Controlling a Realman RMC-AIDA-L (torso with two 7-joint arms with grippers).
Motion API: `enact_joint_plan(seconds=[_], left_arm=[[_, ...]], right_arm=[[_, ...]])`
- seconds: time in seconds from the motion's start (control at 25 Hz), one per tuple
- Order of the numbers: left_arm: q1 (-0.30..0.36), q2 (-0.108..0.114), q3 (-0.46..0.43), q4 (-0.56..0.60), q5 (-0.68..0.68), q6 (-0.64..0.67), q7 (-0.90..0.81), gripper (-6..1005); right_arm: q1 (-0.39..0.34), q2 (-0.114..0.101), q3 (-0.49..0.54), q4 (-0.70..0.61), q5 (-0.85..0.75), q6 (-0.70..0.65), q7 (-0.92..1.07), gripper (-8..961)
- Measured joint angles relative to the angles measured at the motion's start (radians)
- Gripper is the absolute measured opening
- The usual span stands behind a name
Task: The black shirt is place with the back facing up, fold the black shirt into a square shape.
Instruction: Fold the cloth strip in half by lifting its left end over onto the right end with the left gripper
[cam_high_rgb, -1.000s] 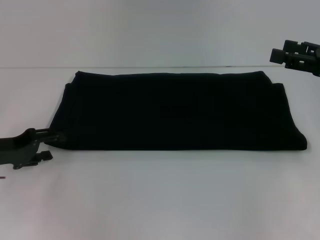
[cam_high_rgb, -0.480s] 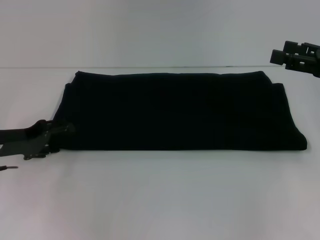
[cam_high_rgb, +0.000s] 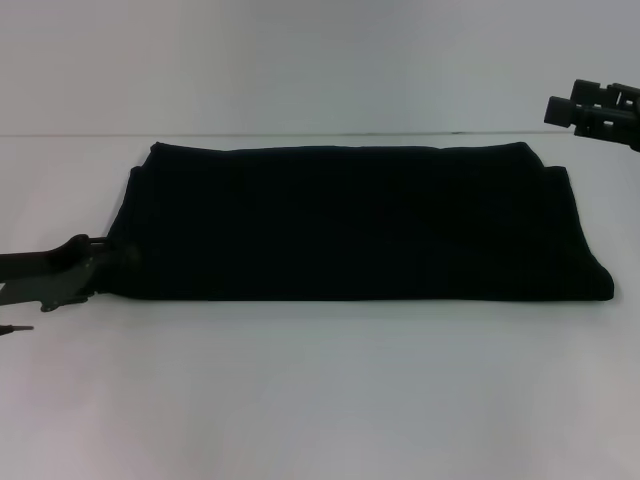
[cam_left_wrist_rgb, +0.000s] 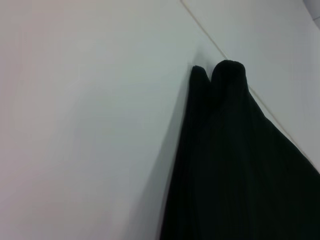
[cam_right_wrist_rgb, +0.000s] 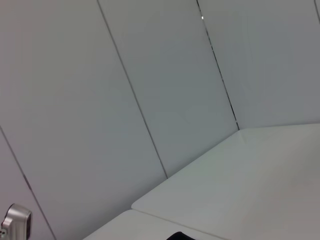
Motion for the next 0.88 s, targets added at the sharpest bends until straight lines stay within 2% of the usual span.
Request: enact_joint_plan(seconds=[0.2, 0.44, 0.52, 0.72, 0.88], left_arm=[[-0.006, 0.001, 0.022, 0.0, 0.003, -0.008, -0.002, 720], [-0.01, 0.001, 0.034, -0.001, 0.003, -0.021, -0.005, 555], [-0.01, 0.001, 0.039, -0.001, 0.003, -0.024, -0.005, 250], [-0.011, 0.001, 0.049, -0.001, 0.003, -0.03, -0.005, 54], [-0.006, 0.001, 0.048, 0.011, 0.003, -0.031, 0.001, 36]], right_arm=[[-0.001, -0.002, 0.006, 0.0, 0.0, 0.0, 0.001, 899], [-0.001, -0.002, 0.007, 0.0, 0.0, 0.0, 0.002, 899], [0.0, -0.002, 0.007, 0.0, 0.0, 0.0, 0.003, 899], [0.0, -0.002, 0.007, 0.0, 0.0, 0.0, 0.004, 898], [0.002, -0.002, 0.007, 0.002, 0.0, 0.005, 0.004, 898]])
